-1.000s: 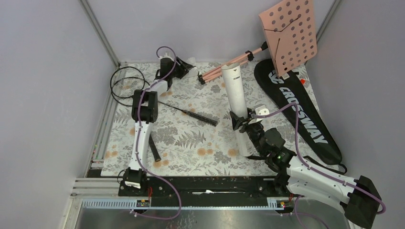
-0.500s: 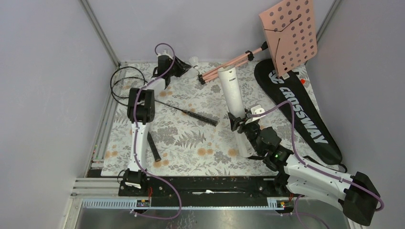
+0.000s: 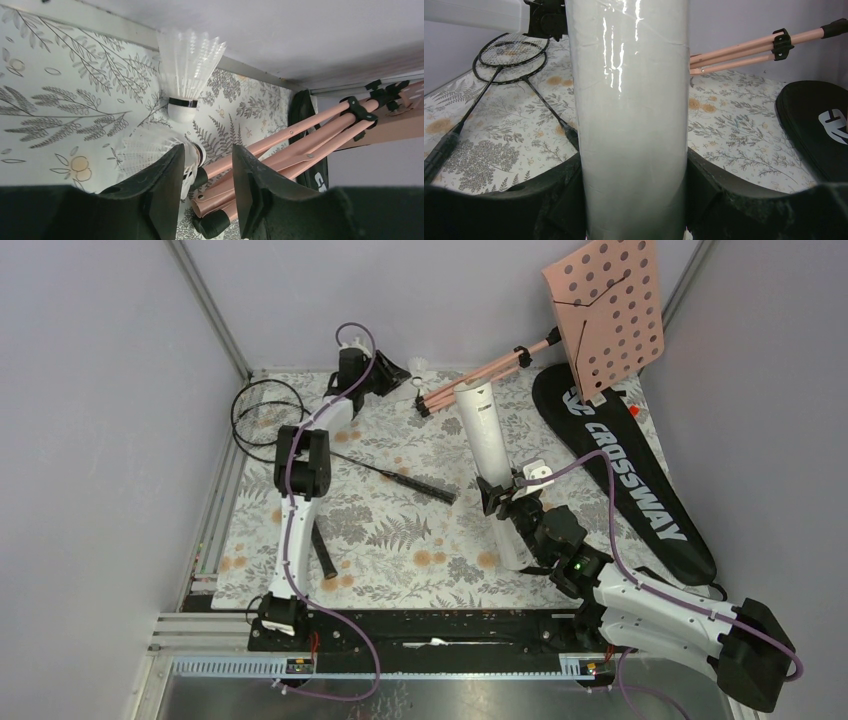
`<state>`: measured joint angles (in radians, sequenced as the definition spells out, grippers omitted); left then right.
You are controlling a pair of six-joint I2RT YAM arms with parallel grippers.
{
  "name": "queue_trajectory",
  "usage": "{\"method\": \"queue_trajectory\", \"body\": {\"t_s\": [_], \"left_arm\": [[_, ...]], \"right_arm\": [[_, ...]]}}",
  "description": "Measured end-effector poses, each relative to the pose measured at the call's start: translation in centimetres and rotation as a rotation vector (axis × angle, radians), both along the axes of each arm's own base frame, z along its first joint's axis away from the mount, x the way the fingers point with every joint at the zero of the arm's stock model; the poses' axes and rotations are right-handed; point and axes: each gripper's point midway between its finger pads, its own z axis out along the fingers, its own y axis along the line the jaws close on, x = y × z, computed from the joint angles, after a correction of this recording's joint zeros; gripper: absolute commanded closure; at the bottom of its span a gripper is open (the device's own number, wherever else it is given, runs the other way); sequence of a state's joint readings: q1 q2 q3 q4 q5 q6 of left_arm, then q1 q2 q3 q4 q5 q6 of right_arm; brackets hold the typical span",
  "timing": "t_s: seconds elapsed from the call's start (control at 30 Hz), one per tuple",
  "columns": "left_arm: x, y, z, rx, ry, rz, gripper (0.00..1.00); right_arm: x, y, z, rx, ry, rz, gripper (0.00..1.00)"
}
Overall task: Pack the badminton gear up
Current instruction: Pick up the shuttlecock at the center of the board.
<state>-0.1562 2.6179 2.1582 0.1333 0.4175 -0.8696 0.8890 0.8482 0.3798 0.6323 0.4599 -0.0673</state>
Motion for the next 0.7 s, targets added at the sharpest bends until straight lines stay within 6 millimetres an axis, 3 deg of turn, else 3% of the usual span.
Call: {"method": "queue_trajectory", "body": {"t_s": [0.2, 0.4, 0.6, 0.7], "left_arm": [[-1.0, -1.6, -1.5, 0.039, 0.054, -0.037, 0.62], [-1.6, -2.2, -2.3, 0.062, 0.077, -0.055, 1.00], [-1.7, -1.7, -2.5, 0.082, 0.084, -0.044, 1.00], [-2.4, -1.2, -1.0, 0.110, 0.085, -0.045, 1.00]], "right_arm": [[0.0, 0.0, 0.0, 0.000, 0.000, 0.000, 0.73], [0.0, 0.0, 0.0, 0.000, 0.001, 0.000, 0.73], [0.0, 0.1, 0.1, -0.014, -0.010, 0.010, 0.74], [-0.1, 0.6, 0.2, -0.029, -0.033, 0.037, 0.75]]}}
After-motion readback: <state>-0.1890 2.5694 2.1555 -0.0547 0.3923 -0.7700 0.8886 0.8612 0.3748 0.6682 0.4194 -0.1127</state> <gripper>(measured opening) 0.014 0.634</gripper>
